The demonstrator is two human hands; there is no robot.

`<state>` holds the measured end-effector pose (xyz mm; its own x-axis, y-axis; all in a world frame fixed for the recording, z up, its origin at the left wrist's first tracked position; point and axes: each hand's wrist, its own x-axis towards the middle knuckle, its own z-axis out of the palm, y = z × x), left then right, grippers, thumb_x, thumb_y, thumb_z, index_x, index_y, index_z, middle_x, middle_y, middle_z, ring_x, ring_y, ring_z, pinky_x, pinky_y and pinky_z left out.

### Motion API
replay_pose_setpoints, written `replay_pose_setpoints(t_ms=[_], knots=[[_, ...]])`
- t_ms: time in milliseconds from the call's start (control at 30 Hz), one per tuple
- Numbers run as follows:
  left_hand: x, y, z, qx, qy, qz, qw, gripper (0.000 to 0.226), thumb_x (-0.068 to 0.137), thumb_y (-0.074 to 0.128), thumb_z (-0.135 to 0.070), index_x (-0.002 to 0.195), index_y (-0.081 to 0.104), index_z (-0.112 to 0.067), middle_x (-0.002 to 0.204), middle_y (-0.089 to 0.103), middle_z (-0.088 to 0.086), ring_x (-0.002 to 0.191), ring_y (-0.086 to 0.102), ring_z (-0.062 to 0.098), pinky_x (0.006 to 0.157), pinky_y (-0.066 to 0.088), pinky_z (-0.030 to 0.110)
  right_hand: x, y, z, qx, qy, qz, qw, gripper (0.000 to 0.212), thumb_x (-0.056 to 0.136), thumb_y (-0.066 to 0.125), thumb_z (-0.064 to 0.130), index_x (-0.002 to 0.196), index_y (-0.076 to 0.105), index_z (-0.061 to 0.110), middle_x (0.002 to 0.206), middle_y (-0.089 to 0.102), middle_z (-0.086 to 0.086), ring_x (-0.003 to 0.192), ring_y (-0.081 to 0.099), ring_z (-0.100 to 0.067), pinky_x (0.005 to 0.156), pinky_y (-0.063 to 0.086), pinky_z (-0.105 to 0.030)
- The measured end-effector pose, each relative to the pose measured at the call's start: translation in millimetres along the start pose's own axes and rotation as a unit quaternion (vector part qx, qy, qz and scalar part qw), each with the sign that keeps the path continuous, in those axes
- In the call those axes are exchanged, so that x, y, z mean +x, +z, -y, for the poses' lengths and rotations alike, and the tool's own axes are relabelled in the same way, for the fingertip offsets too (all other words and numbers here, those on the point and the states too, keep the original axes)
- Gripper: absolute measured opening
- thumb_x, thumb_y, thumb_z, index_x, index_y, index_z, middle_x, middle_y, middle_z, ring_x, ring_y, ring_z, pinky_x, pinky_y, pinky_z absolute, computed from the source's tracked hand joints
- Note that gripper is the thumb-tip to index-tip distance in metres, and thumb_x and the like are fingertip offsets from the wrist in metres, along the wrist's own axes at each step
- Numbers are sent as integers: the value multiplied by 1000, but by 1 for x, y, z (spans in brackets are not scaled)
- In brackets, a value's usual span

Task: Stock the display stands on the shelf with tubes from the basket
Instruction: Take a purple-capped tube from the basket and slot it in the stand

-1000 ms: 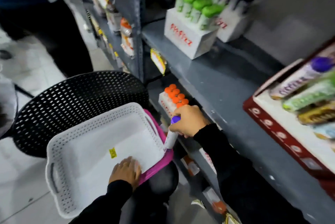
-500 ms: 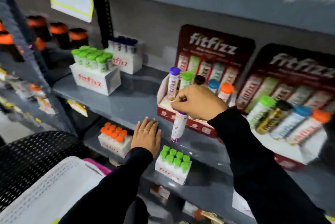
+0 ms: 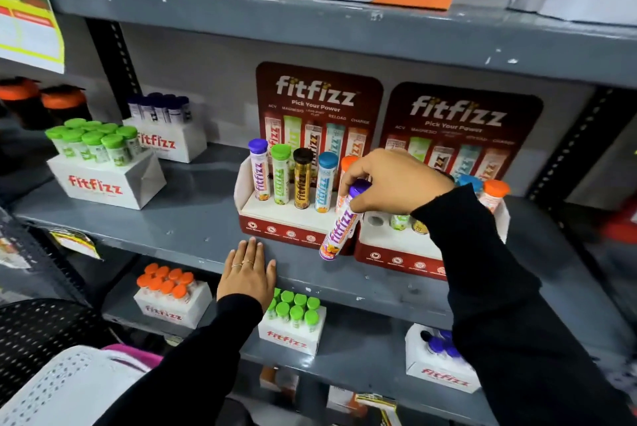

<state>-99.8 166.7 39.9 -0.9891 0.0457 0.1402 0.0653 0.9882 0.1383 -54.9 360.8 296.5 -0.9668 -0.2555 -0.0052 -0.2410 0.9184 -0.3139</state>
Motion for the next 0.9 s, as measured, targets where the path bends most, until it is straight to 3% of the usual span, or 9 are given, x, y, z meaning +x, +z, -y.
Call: replay_pose_setpoints(t_ms=[133,200,300,400,533,767,900], knots=[[-1,-1,0,-5,-4,-8,1000,69,85,3,-41,143,20,-7,153,18,7,141,9,20,115,2,35,-5,-9,-15,21,29,-20,999,14,80,71,11,92,76,16,75,57,12,61,45,3,51,32,-12],[-1,-1,-1,-1,-6,-3,1000,63,91,5,-39,143,18,-7,153,17,7,141,9,20,116,2,35,-6,-14,-22,31,49,-48,997,10,81,72,13,89,77,14,75,61,12,70,53,0,55,35,-13],[-1,-1,-2,14,-9,1,1000,59,94,6,-39,144,14,-8,154,13,5,142,6,18,116,0,34,-7,-19,-29,3,71,-101,992,18,85,66,11,99,78,13,98,72,1,107,58,-14,87,43,-22],[-2,-1,-3,20,-10,-5,1000,61,92,4,-40,144,14,-9,154,13,5,142,6,18,116,0,34,-1,-17,-37,-28,101,-145,984,26,88,62,8,111,73,10,122,69,-6,119,56,-24,103,42,-31],[-2,-1,-3,11,-9,-8,1000,71,83,-2,-41,144,15,-9,154,14,5,142,6,18,115,-1,33,15,5,-52,-68,133,-176,973,26,85,59,-2,107,71,4,115,67,-17,107,62,-33,95,53,-42],[-2,3,-3,-28,-11,-32,999,86,75,-12,-47,140,27,-5,150,26,10,140,17,22,116,6,37,25,25,-63,-67,138,-130,980,28,82,66,2,108,71,11,116,67,-14,107,63,-31,92,55,-41],[-3,3,-3,-39,-9,-37,999,85,77,-8,-46,137,33,-3,147,32,12,138,23,24,115,10,38,33,23,-65,-85,148,-114,979,24,80,71,5,105,71,7,111,67,-17,100,65,-32,88,57,-42]])
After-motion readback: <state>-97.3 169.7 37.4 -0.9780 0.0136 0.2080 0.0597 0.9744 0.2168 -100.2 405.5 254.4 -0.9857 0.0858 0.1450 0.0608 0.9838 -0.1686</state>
